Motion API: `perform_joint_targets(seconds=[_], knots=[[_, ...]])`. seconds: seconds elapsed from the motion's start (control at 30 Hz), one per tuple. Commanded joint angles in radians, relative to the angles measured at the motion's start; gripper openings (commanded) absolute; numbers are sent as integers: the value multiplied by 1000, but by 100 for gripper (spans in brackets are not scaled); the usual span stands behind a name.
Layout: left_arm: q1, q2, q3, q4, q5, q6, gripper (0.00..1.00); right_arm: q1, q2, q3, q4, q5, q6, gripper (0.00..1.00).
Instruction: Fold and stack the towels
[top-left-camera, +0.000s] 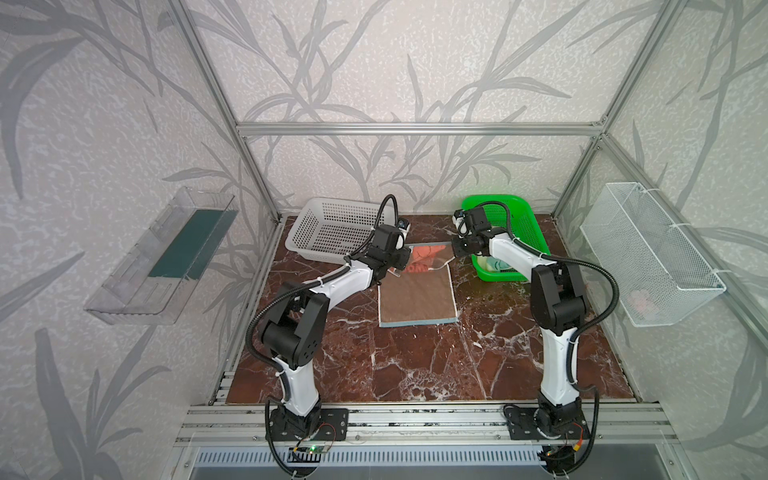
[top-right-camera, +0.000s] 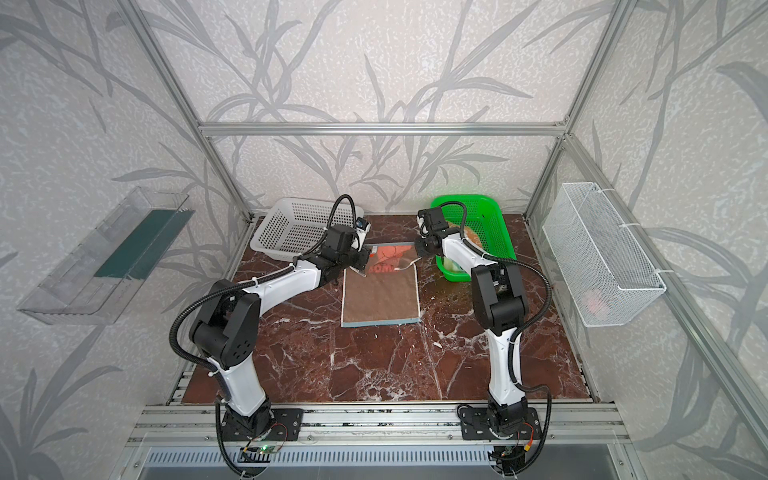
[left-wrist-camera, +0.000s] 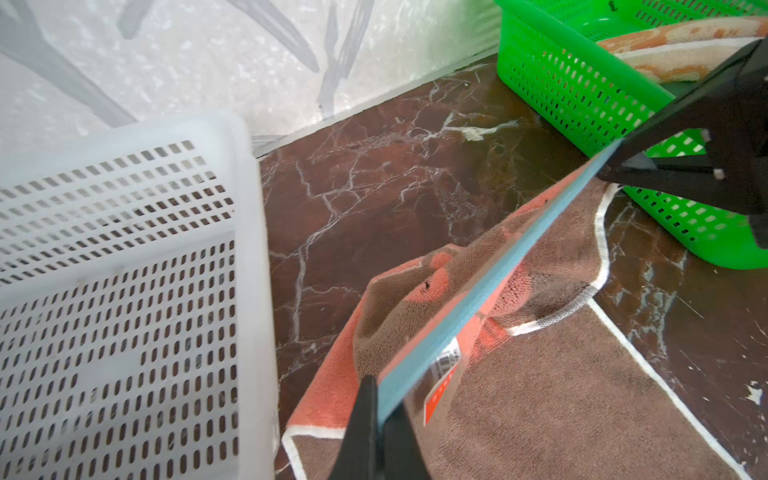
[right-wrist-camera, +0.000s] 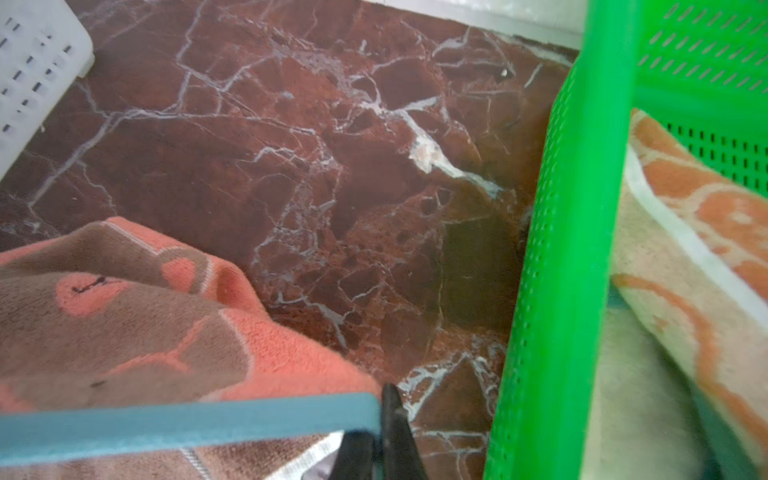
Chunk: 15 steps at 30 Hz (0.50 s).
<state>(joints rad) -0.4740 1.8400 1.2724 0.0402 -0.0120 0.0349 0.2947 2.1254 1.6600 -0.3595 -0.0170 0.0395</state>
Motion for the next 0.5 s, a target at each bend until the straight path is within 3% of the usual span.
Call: perform_joint_targets(seconds=[0.0, 0.2, 0.47], knots=[[28, 1, 41, -8, -71, 17, 0, -49, -57, -18, 15, 36, -30, 0], [27, -43, 80, -39, -76, 27, 0, -49, -139, -40, 22, -13, -52, 0], [14, -253, 41, -106, -8, 49, 0, -49, -408, -167, 52, -71, -99, 0]])
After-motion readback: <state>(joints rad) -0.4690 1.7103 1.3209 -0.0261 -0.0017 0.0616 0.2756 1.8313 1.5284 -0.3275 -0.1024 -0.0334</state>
